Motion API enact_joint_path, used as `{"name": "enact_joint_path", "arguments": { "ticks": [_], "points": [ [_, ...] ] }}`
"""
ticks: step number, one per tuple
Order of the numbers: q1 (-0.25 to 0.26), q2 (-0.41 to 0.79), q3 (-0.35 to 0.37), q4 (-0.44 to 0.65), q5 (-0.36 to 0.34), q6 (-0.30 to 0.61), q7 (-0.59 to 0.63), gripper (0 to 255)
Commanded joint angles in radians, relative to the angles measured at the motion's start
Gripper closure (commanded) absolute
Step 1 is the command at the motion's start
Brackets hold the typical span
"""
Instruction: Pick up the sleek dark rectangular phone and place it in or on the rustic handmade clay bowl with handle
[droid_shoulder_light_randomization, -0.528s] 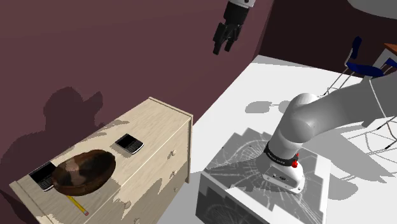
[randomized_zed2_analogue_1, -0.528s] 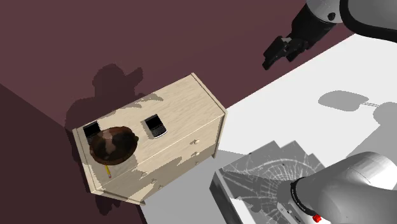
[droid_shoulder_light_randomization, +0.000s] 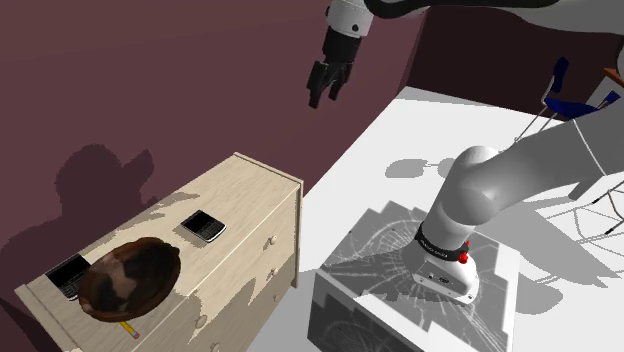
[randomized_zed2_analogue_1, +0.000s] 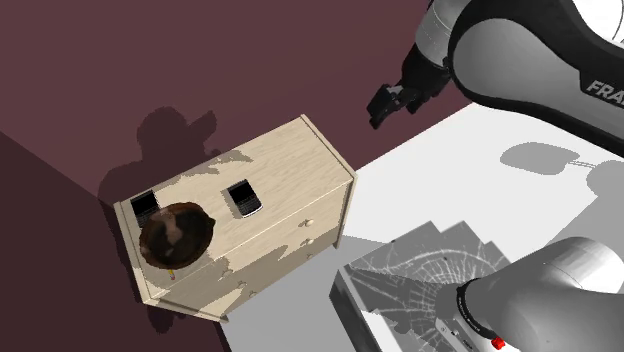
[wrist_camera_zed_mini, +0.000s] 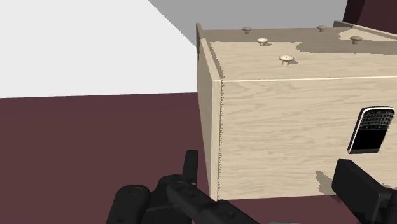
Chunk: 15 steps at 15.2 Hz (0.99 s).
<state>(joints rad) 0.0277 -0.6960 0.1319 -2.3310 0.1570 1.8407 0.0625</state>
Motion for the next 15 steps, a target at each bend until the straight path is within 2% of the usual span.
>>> {"name": "enact_joint_path", "arguments": {
  "ticks": [1,9,15],
  "points": [
    [0.01,0.031,0.032,-0.009,0.008,0.046,0.018,0],
    [0.044,0.209,0.182,-0.011,0.015,0.243,0.119,0],
    [0.049,0.383,0.298,0.035,-0.037,0.376,0.219,0]
  ]
}}
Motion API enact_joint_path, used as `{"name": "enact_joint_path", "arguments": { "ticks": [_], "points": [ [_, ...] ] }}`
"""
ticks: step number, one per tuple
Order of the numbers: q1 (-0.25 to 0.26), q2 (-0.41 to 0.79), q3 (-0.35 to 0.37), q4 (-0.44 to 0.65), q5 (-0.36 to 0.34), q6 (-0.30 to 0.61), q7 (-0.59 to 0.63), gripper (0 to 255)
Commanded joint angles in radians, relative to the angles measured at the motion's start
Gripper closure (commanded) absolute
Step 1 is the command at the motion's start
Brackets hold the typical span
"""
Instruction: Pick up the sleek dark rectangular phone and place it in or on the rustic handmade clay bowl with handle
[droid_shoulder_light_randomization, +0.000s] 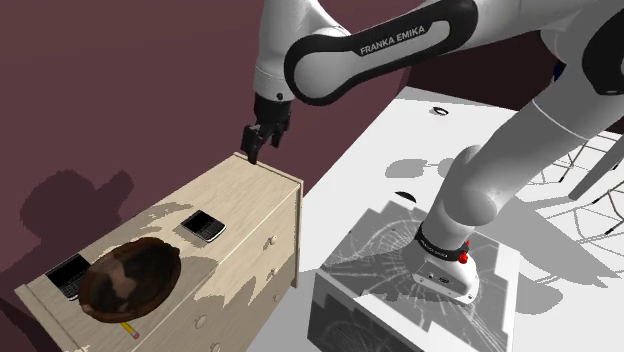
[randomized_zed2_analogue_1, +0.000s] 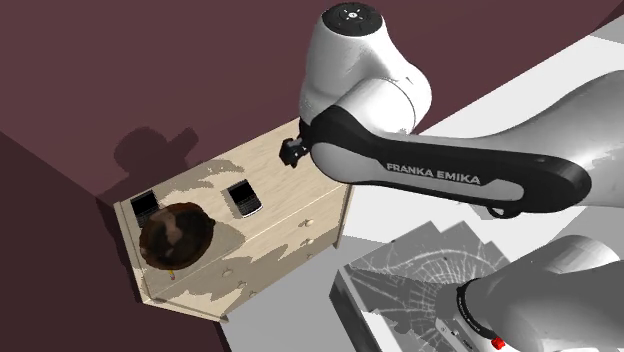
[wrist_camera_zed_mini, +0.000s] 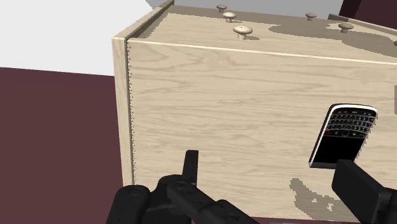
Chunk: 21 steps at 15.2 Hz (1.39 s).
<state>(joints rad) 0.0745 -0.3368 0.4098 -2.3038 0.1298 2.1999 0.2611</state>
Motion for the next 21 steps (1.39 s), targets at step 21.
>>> {"name": "enact_joint_path", "arguments": {
  "ticks": [21],
  "points": [
    [0.127,0.661,0.137,0.322,-0.533,0.216,0.47,0]
  ]
}}
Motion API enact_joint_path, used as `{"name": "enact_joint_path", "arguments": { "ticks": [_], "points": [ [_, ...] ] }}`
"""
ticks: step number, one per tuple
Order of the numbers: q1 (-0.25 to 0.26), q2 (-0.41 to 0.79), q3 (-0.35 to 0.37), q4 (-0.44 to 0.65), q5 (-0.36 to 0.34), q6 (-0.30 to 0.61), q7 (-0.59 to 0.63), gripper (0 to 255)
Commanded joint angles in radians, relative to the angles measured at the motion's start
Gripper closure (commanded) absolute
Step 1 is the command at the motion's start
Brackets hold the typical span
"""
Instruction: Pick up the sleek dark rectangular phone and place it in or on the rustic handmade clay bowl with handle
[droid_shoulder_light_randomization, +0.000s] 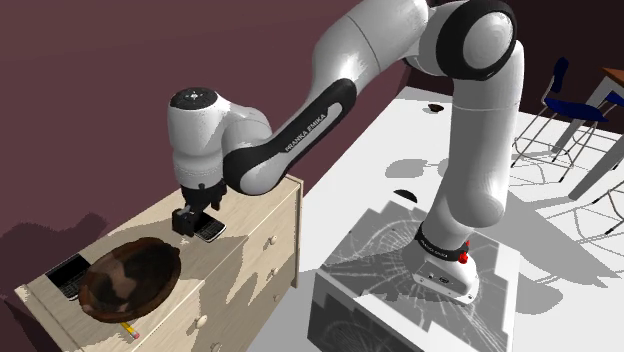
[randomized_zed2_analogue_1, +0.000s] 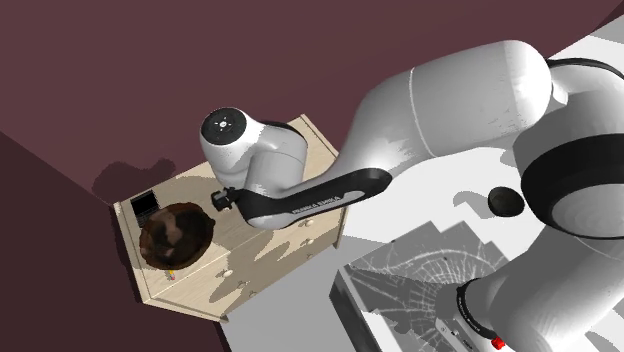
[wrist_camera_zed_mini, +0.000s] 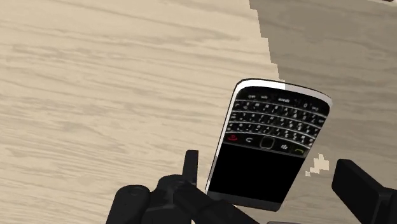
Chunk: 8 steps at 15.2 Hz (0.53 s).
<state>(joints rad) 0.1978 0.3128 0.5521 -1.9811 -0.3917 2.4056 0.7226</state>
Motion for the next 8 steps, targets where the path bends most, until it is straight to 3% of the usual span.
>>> {"name": "enact_joint_path", "arguments": {
  "ticks": [1,8],
  "points": [
    [0.008,0.023,-0.01,0.0,-0.021,0.018,0.014,0],
    [0.013,0.04,-0.018,0.002,-0.036,0.031,0.023,0]
  ]
}}
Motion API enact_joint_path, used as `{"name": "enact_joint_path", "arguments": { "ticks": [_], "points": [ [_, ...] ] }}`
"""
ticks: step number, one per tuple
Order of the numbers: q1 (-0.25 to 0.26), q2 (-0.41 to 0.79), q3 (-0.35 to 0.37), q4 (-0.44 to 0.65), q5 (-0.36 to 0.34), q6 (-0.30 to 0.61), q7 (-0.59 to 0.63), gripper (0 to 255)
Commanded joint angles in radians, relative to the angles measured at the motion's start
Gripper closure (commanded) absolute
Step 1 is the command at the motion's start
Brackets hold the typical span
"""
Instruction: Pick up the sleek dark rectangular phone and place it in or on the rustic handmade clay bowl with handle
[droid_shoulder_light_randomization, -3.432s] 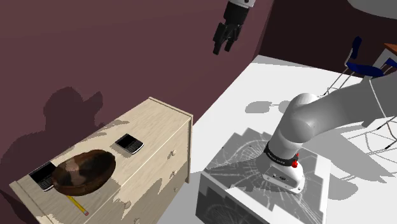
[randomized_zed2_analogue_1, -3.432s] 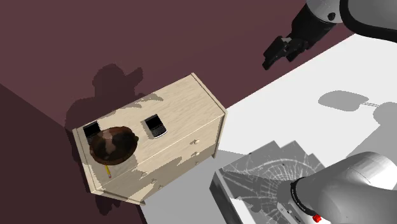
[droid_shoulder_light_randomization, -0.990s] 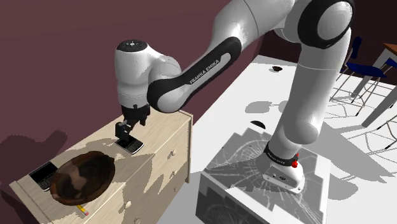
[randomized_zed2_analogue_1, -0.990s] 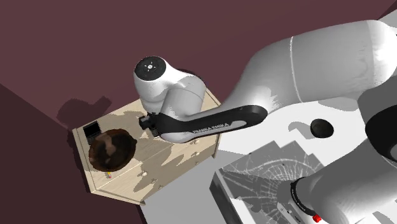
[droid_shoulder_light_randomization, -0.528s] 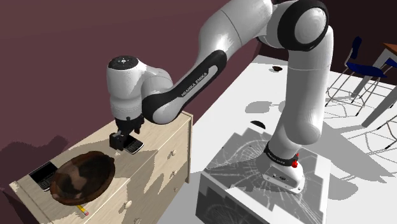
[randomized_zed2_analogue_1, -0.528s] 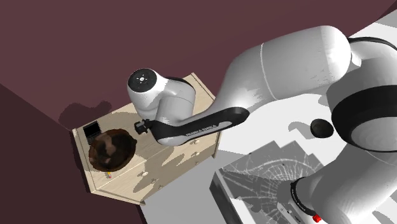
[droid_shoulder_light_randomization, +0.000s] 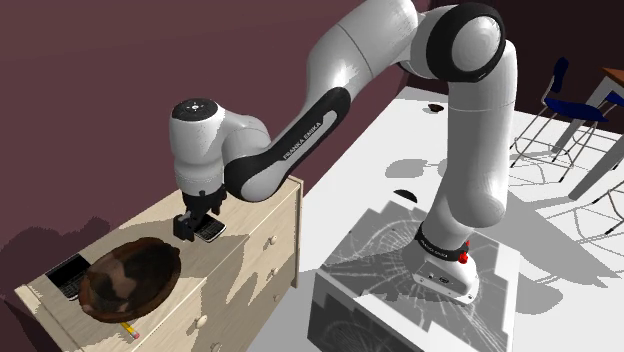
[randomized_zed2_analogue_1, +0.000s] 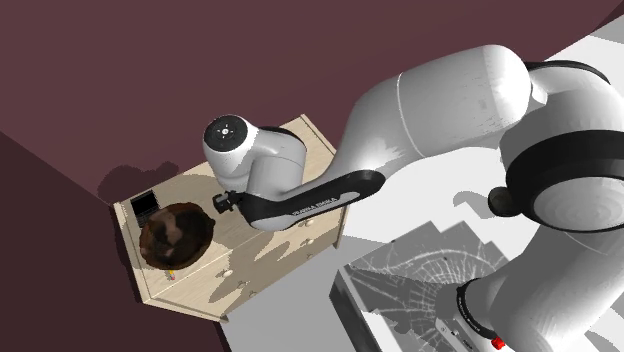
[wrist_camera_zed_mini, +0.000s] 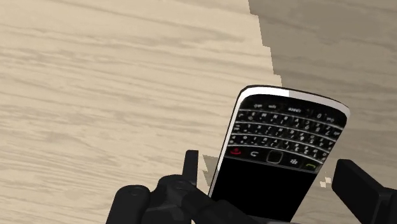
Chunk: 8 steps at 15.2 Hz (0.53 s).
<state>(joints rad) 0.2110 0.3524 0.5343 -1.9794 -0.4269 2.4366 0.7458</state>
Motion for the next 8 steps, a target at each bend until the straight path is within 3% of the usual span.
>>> {"name": "enact_joint_path", "arguments": {
  "ticks": [1,2,3,8],
  "points": [
    [0.0,0.0,0.0,0.0,0.0,0.0,0.0,0],
    [0.0,0.0,0.0,0.0,0.0,0.0,0.0,0],
    [0.0,0.0,0.0,0.0,0.0,0.0,0.0,255],
    [-0.001,-0.001,0.0,-0.001,0.0,0.001,0.0,255]
  ]
}}
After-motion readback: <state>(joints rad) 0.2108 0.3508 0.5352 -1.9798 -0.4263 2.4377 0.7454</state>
